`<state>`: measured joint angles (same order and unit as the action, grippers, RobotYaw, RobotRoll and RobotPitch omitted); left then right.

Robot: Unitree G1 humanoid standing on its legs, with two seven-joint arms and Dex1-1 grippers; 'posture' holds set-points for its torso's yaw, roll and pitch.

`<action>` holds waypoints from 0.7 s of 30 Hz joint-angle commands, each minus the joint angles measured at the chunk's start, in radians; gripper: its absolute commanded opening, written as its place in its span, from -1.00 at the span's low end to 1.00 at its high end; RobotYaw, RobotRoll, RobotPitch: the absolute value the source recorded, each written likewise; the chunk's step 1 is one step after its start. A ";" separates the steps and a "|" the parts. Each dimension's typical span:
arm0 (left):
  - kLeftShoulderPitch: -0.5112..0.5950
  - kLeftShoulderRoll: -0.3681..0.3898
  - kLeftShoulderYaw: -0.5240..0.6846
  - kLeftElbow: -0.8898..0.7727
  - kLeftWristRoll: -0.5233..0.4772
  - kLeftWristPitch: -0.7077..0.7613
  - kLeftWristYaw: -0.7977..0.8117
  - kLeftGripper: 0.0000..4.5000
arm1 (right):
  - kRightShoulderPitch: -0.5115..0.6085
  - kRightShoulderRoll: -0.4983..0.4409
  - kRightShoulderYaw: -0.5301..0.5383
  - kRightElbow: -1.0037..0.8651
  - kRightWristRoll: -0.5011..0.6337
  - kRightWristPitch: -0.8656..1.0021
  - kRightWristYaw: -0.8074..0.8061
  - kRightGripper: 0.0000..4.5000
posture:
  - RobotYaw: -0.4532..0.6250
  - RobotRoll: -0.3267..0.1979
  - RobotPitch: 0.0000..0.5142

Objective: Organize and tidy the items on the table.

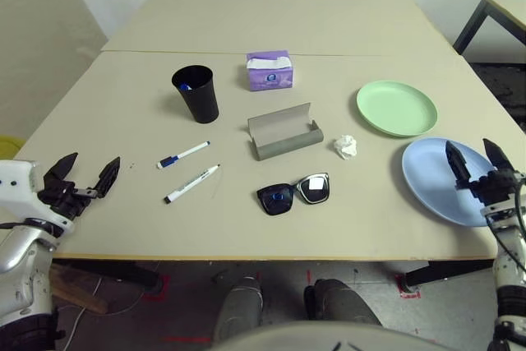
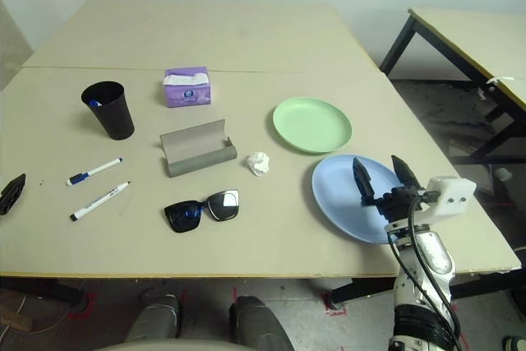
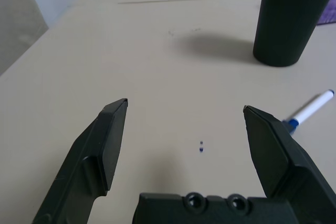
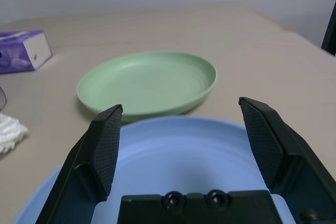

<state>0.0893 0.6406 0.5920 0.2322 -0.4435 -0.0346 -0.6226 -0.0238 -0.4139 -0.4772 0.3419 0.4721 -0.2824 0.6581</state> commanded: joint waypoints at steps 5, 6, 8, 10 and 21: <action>0.012 -0.020 0.002 -0.074 -0.017 0.005 -0.003 0.98 | -0.035 -0.008 0.003 0.032 0.001 0.010 0.001 1.00 | -0.05 0.25 -0.58; 0.011 -0.018 0.005 -0.071 -0.018 0.006 -0.004 0.98 | -0.044 -0.008 0.004 0.036 0.000 0.011 -0.001 1.00 | -0.05 0.25 -0.57; 0.012 -0.017 0.006 -0.067 -0.013 0.003 -0.005 0.98 | -0.056 -0.010 0.005 0.045 -0.002 0.011 0.003 1.00 | -0.04 0.25 -0.57; 0.018 -0.021 0.007 -0.073 -0.011 0.002 -0.004 0.98 | -0.064 -0.015 0.002 0.060 -0.002 0.008 0.009 1.00 | -0.03 0.25 -0.55; 0.057 -0.052 -0.020 -0.105 0.008 -0.006 -0.005 0.98 | -0.106 -0.056 -0.002 0.155 -0.008 -0.014 0.057 1.00 | -0.03 0.25 -0.56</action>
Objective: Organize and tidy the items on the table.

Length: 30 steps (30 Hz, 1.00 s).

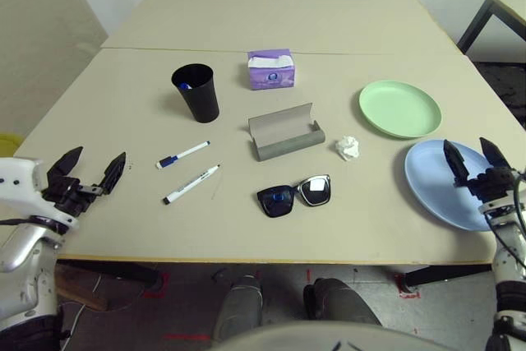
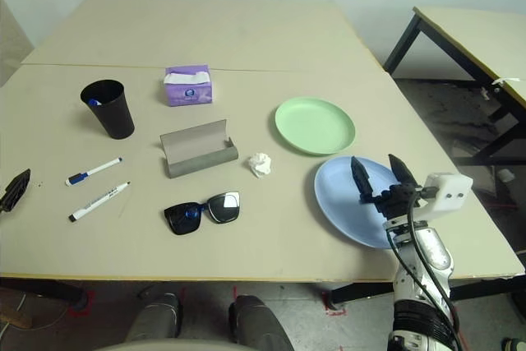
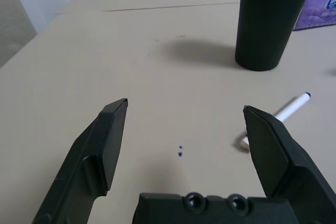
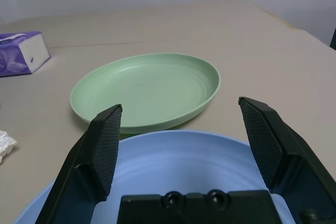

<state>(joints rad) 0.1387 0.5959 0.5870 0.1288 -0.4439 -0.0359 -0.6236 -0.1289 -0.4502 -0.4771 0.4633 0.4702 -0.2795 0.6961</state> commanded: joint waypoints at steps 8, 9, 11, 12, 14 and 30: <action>-0.076 0.018 -0.045 0.053 -0.027 0.015 -0.080 0.98 | -0.021 -0.072 -0.016 0.090 -0.006 -0.038 0.036 1.00 | -0.10 0.25 -0.58; -0.088 0.024 -0.058 0.043 -0.050 0.027 -0.127 0.98 | -0.018 -0.070 -0.015 0.086 -0.005 -0.040 0.035 1.00 | -0.11 0.25 -0.60; -0.102 0.033 -0.078 0.023 -0.079 0.045 -0.190 0.98 | -0.015 -0.070 -0.015 0.084 -0.002 -0.042 0.035 1.00 | -0.13 0.25 -0.61; -0.111 0.046 -0.091 0.015 -0.087 0.051 -0.225 0.98 | -0.013 -0.069 -0.015 0.086 -0.002 -0.045 0.037 1.00 | -0.13 0.25 -0.61; -0.139 0.082 -0.119 0.005 -0.126 0.092 -0.320 0.98 | -0.008 -0.063 -0.014 0.088 -0.001 -0.051 0.038 1.00 | -0.13 0.25 -0.63; -0.347 0.218 -0.476 -0.043 -0.104 0.126 -0.886 0.98 | 0.036 -0.057 -0.019 -0.001 -0.001 -0.056 0.028 1.00 | -0.31 0.25 -0.71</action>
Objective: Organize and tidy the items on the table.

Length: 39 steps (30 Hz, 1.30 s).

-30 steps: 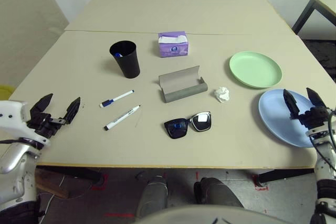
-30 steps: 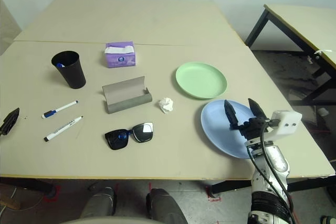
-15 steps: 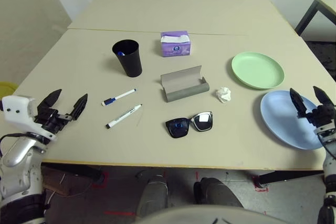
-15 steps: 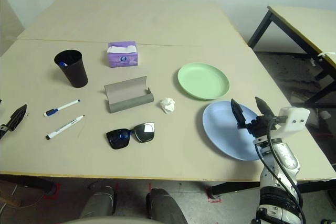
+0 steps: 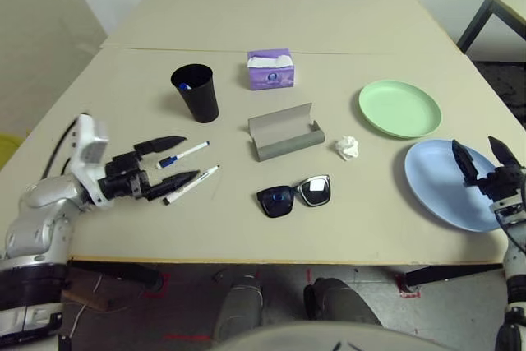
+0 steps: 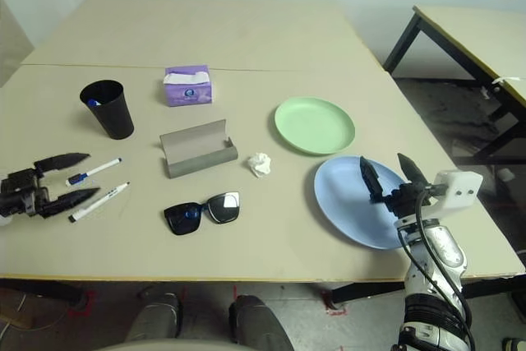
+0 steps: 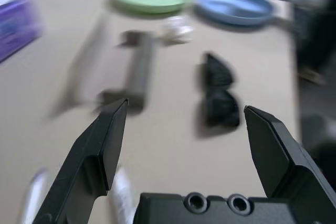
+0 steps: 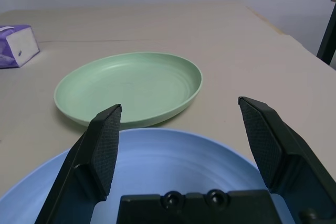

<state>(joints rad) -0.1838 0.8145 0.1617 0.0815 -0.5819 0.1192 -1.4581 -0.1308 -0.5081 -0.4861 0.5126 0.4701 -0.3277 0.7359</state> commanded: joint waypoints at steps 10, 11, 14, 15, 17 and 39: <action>-0.129 -0.073 -0.076 0.179 0.100 -0.141 -0.049 0.98 | 0.284 -0.155 -0.064 -0.547 -0.036 0.434 -0.244 1.00 | -0.42 0.25 -0.70; -0.134 -0.080 -0.076 0.192 0.105 -0.150 -0.048 0.98 | 0.305 -0.171 -0.085 -0.586 -0.016 0.485 -0.253 1.00 | -0.43 0.25 -0.70; -0.142 -0.096 -0.075 0.214 0.111 -0.167 -0.042 0.98 | 0.345 -0.193 -0.134 -0.649 0.039 0.655 -0.287 1.00 | -0.43 0.25 -0.68; -0.144 -0.100 -0.075 0.220 0.114 -0.172 -0.042 0.98 | 0.354 -0.196 -0.138 -0.660 0.050 0.711 -0.296 1.00 | -0.43 0.25 -0.68; -0.147 -0.107 -0.072 0.231 0.117 -0.179 -0.038 0.98 | 0.370 -0.196 -0.139 -0.679 0.070 0.791 -0.298 1.00 | -0.42 0.25 -0.66; -0.119 -0.125 -0.060 0.146 0.104 -0.176 0.023 0.98 | 0.407 -0.217 -0.122 -0.670 0.166 1.191 -0.187 1.00 | -0.38 0.25 -0.59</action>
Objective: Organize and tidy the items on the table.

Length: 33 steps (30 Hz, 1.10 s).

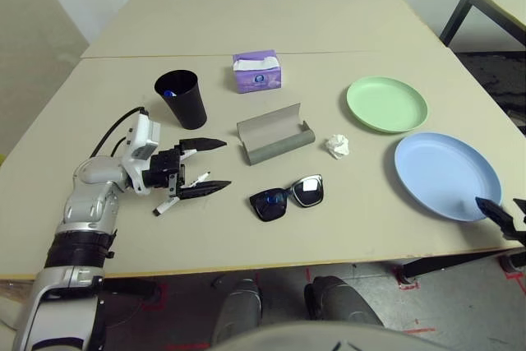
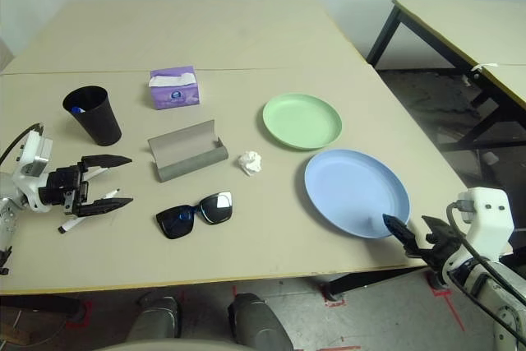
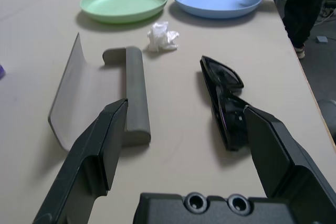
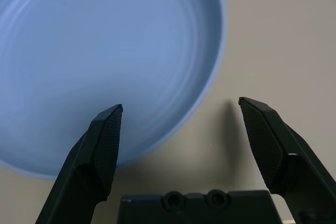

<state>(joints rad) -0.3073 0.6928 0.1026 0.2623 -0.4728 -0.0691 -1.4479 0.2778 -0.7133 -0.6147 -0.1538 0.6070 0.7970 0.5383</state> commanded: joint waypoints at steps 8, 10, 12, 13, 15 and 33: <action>0.019 -0.009 -0.001 -0.068 -0.005 0.010 0.029 0.98 | -0.056 -0.018 0.028 0.005 0.051 0.172 0.022 1.00 | -0.36 0.25 -0.59; 0.022 -0.008 0.004 -0.069 -0.004 0.010 0.037 0.98 | -0.072 -0.017 0.032 0.010 0.049 0.182 0.027 1.00 | -0.36 0.25 -0.59; 0.026 -0.006 0.007 -0.071 -0.003 0.009 0.043 0.99 | -0.083 -0.015 0.038 0.012 0.046 0.188 0.031 0.92 | -0.35 0.25 -0.59; 0.029 -0.005 0.007 -0.073 -0.003 0.010 0.045 1.00 | -0.086 -0.014 0.040 0.012 0.044 0.188 0.033 0.83 | -0.35 0.25 -0.59; 0.034 -0.005 0.007 -0.080 -0.004 0.010 0.050 1.00 | -0.089 -0.013 0.045 0.012 0.039 0.187 0.037 0.58 | -0.35 0.25 -0.59; 0.038 -0.031 -0.008 -0.009 0.014 -0.034 0.052 1.00 | -0.123 -0.097 -0.037 -0.005 0.172 0.377 0.093 -1.00 | -0.41 0.25 -0.62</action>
<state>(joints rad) -0.2673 0.6669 0.1024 0.2412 -0.4703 -0.0891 -1.3881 0.1517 -0.7959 -0.6602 -0.1641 0.7542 1.1013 0.6313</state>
